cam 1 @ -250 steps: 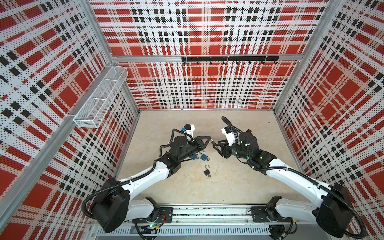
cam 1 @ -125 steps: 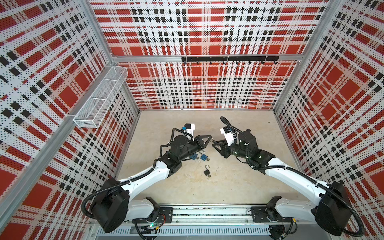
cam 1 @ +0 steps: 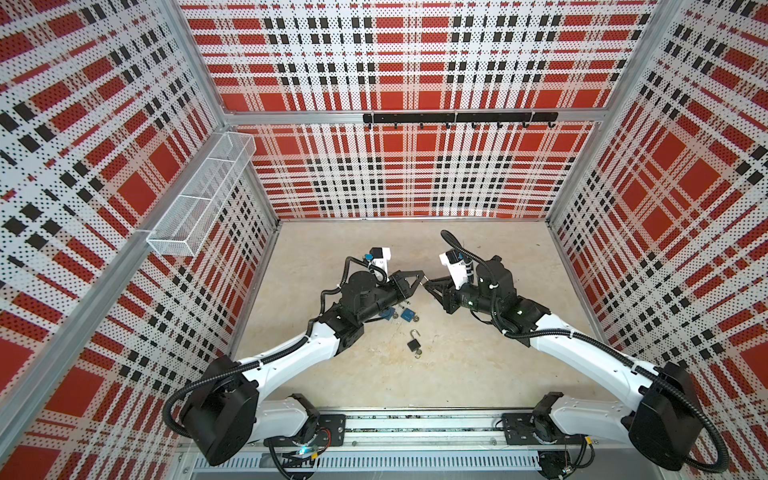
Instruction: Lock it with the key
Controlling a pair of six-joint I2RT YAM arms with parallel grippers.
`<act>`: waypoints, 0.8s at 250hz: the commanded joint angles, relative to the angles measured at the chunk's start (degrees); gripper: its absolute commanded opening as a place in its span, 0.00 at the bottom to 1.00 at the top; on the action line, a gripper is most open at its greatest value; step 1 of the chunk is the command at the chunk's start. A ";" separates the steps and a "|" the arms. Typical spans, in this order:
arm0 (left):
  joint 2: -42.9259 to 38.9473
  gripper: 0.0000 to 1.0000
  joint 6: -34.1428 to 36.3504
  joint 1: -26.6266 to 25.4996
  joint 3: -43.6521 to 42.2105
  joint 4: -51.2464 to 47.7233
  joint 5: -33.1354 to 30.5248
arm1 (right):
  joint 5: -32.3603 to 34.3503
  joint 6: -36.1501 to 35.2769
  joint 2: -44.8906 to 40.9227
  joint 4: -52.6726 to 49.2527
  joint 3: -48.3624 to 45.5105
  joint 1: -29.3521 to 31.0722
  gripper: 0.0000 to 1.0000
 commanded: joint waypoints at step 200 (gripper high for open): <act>-1.57 0.00 -0.24 -0.31 1.27 2.39 -1.10 | -1.39 -0.44 1.37 2.80 1.85 -0.01 0.04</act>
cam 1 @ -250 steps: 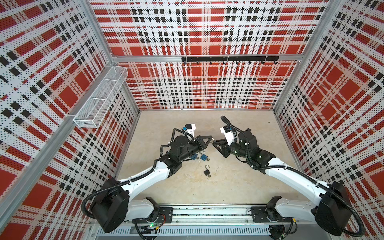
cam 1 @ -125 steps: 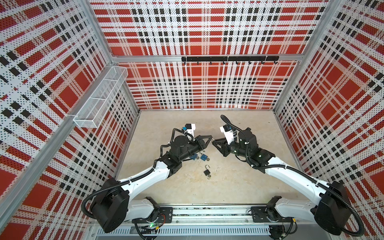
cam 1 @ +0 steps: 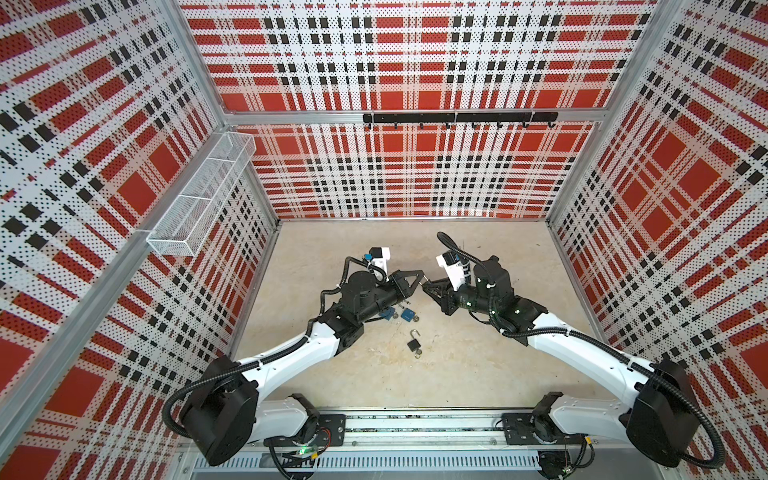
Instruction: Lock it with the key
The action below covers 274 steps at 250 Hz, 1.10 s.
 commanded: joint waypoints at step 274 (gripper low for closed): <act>-6.17 0.36 8.20 14.01 1.77 -1.58 36.63 | -28.22 3.85 -1.51 -17.01 11.14 -4.09 0.00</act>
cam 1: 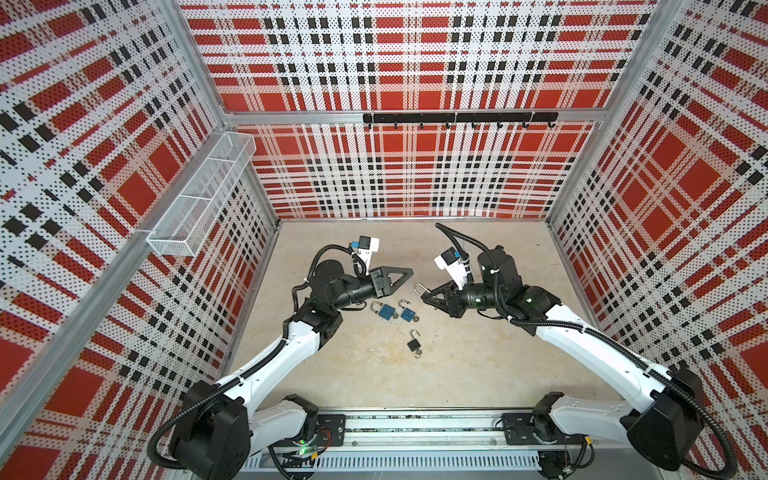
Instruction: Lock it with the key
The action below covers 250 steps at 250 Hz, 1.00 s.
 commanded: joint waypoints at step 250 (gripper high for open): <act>0.91 0.20 2.11 -2.38 0.06 -0.22 8.88 | -18.05 5.10 2.07 5.07 2.40 -3.74 0.00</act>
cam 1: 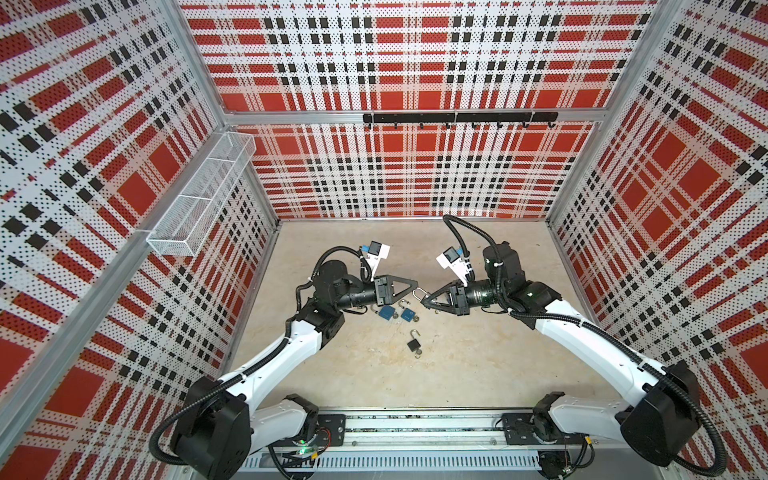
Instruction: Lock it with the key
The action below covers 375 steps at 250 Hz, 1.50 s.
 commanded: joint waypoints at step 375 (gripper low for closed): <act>2.62 0.00 2.56 -2.87 -2.31 0.33 -0.65 | -10.22 13.61 0.52 19.62 -0.94 -0.29 0.00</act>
